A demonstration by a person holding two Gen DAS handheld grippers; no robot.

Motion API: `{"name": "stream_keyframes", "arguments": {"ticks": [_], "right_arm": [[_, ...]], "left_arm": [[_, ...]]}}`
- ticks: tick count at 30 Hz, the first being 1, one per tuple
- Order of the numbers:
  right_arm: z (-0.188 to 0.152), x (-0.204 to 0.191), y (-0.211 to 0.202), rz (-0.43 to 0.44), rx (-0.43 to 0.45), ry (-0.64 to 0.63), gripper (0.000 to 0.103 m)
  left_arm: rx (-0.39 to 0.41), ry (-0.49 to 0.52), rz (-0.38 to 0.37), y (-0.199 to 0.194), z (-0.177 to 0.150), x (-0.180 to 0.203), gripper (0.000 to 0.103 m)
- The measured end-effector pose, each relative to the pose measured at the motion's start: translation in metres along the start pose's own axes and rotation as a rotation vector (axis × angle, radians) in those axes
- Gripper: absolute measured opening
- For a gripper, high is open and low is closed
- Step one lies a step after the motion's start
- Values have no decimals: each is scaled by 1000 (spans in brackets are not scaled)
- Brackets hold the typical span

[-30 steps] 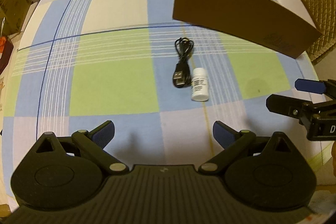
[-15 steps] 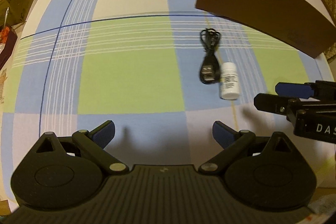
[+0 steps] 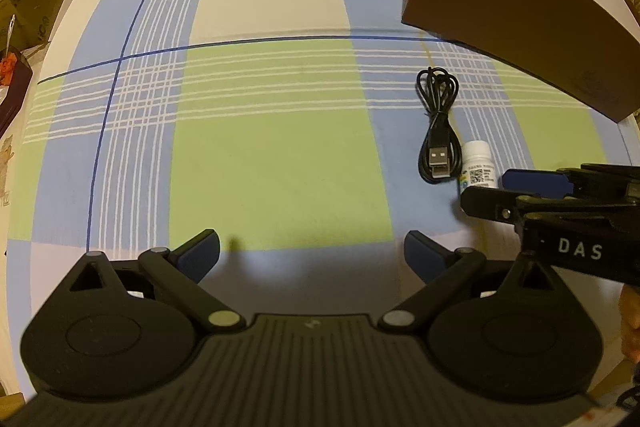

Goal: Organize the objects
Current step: 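Grasp black cable with left tool while right tool grasps white pill bottle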

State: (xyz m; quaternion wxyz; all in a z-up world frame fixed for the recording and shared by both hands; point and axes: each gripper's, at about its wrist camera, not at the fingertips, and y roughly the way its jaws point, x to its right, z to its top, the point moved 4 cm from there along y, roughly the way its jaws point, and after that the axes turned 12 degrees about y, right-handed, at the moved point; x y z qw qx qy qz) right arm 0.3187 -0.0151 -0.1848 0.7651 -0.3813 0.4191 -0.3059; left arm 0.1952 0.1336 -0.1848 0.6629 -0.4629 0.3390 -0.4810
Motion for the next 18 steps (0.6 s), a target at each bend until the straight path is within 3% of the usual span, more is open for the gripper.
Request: {"name": "stream_keyframes", "arguments": {"ticks": [8, 18], "right_arm": [[3, 3, 4, -31, -1, -11, 24], [5, 33, -12, -138, 53, -5, 24]], "left_arm": [[-4, 19, -17, 8, 7, -2, 96], [38, 84, -73, 18, 19, 15, 93]]}}
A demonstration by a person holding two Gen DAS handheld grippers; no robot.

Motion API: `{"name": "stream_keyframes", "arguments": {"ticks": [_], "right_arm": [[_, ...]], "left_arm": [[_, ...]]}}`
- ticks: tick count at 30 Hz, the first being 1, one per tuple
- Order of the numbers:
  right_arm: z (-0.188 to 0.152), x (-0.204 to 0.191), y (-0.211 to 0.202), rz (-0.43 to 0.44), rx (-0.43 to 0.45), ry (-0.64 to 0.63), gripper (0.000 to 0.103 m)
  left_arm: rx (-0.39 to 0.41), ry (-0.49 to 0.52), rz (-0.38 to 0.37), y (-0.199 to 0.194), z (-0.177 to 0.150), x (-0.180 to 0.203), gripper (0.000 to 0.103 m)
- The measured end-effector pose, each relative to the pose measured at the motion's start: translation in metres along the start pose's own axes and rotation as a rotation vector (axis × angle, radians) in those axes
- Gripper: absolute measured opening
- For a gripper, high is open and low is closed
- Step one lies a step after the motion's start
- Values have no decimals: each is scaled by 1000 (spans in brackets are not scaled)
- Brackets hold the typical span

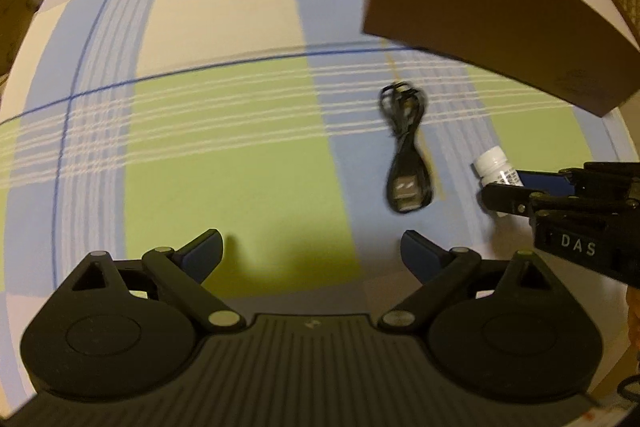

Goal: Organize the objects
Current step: 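Grasp black cable with left tool while right tool grasps white pill bottle, then lift cable with left tool while right tool lifts pill bottle toward the box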

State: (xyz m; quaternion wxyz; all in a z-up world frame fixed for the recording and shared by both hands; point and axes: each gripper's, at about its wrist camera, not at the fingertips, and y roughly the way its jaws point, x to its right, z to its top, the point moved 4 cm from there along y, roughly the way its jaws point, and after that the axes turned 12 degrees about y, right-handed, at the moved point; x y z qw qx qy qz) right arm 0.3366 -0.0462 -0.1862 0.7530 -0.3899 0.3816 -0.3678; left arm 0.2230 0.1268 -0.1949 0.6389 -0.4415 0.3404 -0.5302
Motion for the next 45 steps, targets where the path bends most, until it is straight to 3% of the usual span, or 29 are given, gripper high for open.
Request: {"name": "stream_keyframes", "arguments": {"ticks": [7, 16, 18, 22, 23, 29, 34, 45], "right_arm": [[2, 55, -18, -78, 45, 116, 24], [-4, 103, -42, -137, 89, 218, 24], [-6, 109, -45, -142, 98, 228, 24], [-9, 114, -48, -147, 112, 236, 24], [-10, 115, -49, -146, 113, 237, 24], [-16, 115, -51, -140, 111, 206, 24], [-28, 109, -55, -123, 92, 157, 24], [-35, 106, -55, -122, 97, 117, 24]], "left_arm": [[66, 71, -42, 9, 21, 29, 86], [96, 136, -23, 34, 58, 44, 62], [88, 137, -19, 40, 62, 45, 50], [103, 139, -3, 42, 65, 50, 38], [107, 135, -12, 42, 64, 52, 26], [106, 129, -67, 35, 51, 70, 13], [93, 126, -152, 21, 27, 92, 12], [92, 92, -110, 22, 22, 97, 12]]}}
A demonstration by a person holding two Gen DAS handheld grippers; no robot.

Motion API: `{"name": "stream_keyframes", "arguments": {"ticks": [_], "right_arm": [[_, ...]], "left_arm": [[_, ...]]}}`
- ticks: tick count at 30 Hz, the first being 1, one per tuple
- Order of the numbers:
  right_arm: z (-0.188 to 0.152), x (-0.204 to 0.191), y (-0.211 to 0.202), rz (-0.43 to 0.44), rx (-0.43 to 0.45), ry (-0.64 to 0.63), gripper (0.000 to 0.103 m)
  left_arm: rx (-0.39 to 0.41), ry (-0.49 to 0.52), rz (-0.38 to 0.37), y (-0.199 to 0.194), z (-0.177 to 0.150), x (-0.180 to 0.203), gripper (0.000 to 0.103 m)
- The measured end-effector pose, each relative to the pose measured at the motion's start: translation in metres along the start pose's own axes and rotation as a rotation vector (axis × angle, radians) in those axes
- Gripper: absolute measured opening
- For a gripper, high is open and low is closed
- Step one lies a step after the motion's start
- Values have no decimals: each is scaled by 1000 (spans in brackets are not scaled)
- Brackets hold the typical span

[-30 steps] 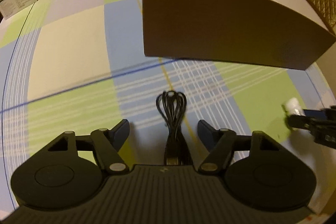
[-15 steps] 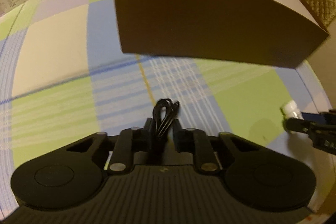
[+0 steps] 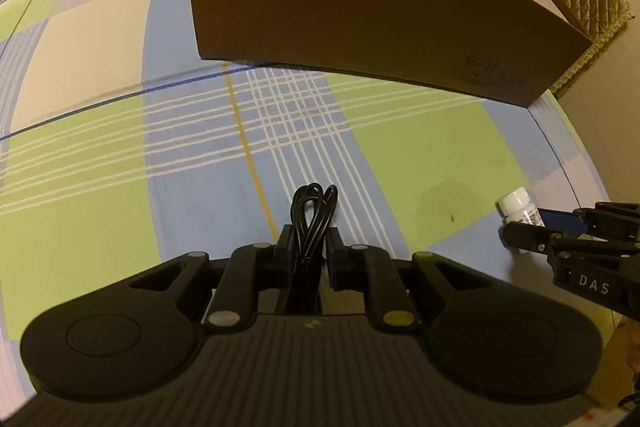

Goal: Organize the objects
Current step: 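Lift cable with left tool while right tool lifts pill bottle toward the box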

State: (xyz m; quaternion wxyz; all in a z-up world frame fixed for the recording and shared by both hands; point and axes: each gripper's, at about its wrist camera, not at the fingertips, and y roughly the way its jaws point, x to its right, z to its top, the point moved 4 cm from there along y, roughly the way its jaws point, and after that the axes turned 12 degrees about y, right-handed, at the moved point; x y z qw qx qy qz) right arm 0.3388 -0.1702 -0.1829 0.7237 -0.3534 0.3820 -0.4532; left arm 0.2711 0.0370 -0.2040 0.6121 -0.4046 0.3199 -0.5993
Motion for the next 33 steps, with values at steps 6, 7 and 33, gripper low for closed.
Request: {"name": "stream_keyframes", "arguments": {"ticks": [6, 7, 33], "right_arm": [[2, -1, 2, 2, 13, -14, 27], [2, -2, 3, 0, 17, -19, 27], [2, -2, 4, -7, 20, -31, 24]], "left_arm": [[-4, -21, 17, 0, -1, 0, 12], [-7, -21, 21, 0, -1, 0, 12], [-28, 6, 24, 1, -5, 3, 11]]}}
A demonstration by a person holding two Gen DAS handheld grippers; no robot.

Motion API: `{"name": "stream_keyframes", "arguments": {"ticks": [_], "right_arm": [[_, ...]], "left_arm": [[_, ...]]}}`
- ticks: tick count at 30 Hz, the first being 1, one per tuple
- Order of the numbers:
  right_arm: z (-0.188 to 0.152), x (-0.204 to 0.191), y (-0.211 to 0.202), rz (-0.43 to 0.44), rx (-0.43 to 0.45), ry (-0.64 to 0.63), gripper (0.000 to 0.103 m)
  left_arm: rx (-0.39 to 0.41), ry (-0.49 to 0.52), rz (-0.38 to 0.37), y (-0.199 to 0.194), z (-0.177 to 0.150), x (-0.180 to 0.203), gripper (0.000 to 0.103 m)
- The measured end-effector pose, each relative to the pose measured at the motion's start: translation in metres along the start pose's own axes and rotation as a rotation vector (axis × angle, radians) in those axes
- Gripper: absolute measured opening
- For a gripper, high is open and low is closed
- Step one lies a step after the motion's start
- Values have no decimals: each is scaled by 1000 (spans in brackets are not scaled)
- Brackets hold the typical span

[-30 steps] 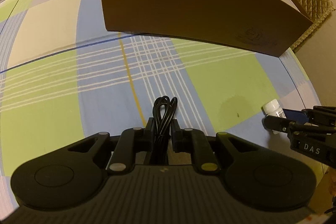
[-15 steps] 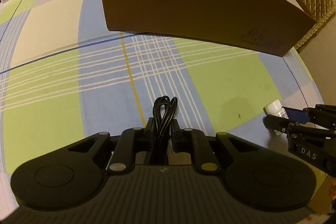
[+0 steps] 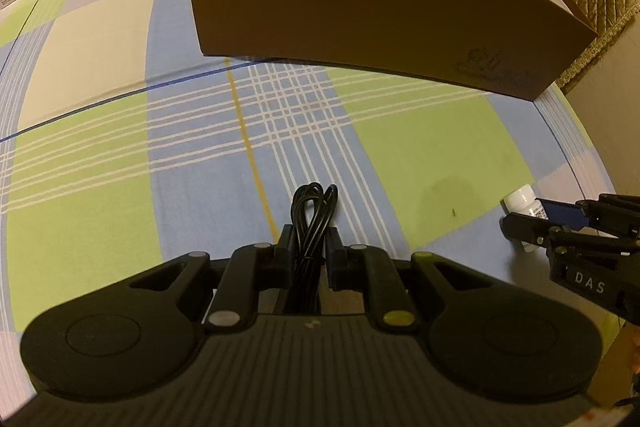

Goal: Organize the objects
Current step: 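Lift cable with left tool while right tool lifts pill bottle toward the box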

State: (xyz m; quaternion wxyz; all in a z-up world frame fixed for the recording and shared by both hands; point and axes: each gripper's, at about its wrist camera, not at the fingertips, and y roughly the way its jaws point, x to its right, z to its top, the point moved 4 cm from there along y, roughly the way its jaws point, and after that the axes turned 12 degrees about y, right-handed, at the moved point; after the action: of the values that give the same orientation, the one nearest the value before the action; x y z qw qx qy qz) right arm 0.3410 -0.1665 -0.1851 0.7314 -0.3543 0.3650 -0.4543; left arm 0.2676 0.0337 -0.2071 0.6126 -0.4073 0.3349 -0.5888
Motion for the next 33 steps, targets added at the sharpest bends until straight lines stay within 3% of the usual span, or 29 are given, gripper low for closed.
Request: {"name": "stream_keyframes", "arguments": {"ticks": [13, 33], "right_arm": [[-2, 4, -16, 44, 22, 55, 24], [26, -3, -56, 103, 130, 77, 24]], "left_arm": [[54, 0, -48, -30, -3, -1, 11], [176, 41, -89, -71, 40, 21, 11]]}}
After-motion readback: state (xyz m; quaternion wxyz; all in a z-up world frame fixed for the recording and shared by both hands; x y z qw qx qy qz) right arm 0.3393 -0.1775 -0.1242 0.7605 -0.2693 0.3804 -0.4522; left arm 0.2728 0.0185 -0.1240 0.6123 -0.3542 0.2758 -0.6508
